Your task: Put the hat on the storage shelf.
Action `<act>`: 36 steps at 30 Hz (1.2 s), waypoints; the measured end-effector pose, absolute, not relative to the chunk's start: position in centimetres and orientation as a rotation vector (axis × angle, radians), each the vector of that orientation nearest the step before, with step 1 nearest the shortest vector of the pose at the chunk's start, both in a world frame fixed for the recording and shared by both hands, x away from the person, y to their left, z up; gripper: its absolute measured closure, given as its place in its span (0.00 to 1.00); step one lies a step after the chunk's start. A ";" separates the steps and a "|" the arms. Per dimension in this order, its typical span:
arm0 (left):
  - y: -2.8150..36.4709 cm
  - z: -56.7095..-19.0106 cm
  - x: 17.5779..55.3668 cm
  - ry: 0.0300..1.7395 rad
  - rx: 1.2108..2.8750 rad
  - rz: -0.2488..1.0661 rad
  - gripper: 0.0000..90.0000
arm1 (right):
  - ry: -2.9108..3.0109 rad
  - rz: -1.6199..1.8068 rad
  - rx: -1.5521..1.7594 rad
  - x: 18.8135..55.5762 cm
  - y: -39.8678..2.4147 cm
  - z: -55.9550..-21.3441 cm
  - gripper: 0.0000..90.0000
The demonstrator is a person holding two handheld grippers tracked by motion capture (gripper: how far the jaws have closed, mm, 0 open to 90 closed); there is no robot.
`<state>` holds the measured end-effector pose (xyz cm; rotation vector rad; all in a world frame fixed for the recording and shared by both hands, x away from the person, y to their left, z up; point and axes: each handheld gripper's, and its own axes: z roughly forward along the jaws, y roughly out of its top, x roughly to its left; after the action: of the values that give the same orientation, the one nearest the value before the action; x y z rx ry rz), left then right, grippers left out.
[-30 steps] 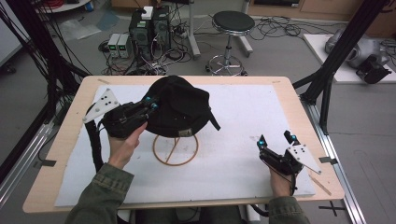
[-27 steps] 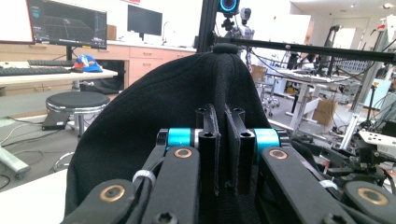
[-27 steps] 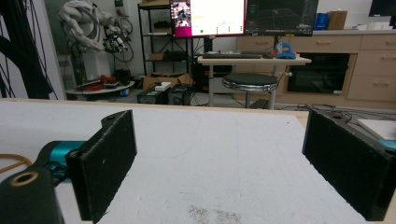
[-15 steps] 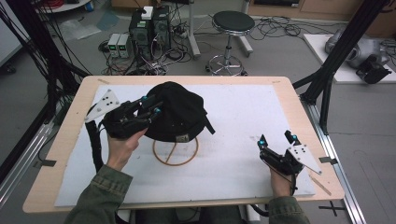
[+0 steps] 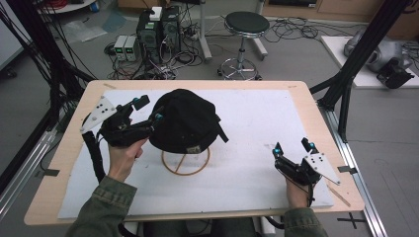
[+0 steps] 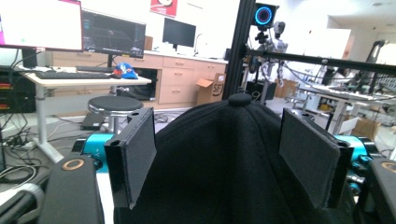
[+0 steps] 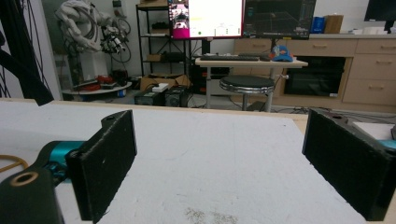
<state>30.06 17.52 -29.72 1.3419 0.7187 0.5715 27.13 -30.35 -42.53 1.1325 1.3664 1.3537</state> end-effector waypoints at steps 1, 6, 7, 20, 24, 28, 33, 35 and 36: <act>17.5 -29.7 30.0 0.721 1.338 0.574 0.29 | 1.368 1.354 1.134 27.1 -30.3 -42.5 0.10; 18.4 -29.8 29.5 0.727 1.307 0.607 0.28 | 1.366 1.348 1.126 27.2 -30.4 -42.6 0.10; 18.6 -29.9 29.4 0.730 1.303 0.614 0.28 | 1.363 1.349 1.131 27.2 -30.4 -42.6 0.10; 22.4 -31.5 28.1 0.818 1.234 0.647 0.26 | 1.366 1.345 1.153 27.3 -30.5 -42.6 0.10; 23.8 -32.1 27.5 0.861 1.227 0.670 0.26 | 1.364 1.342 1.163 27.3 -30.5 -42.6 0.10; 25.5 -32.8 26.8 0.906 1.216 0.721 0.26 | 1.361 1.338 1.178 27.3 -30.4 -42.6 0.10; 27.1 -33.9 25.8 0.963 1.196 0.781 0.27 | 1.346 1.347 1.198 27.4 -30.6 -42.7 0.10; 27.5 -34.5 25.4 0.997 1.180 0.809 0.27 | 1.335 1.349 1.216 27.4 -30.6 -42.7 0.10; 27.7 -34.7 25.3 1.015 1.173 0.822 0.27 | 1.325 1.350 1.228 27.3 -30.6 -42.7 0.10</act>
<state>25.25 27.73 -34.72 1.1731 1.0151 0.8225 27.34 -30.60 -42.67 1.2281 1.3251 1.3500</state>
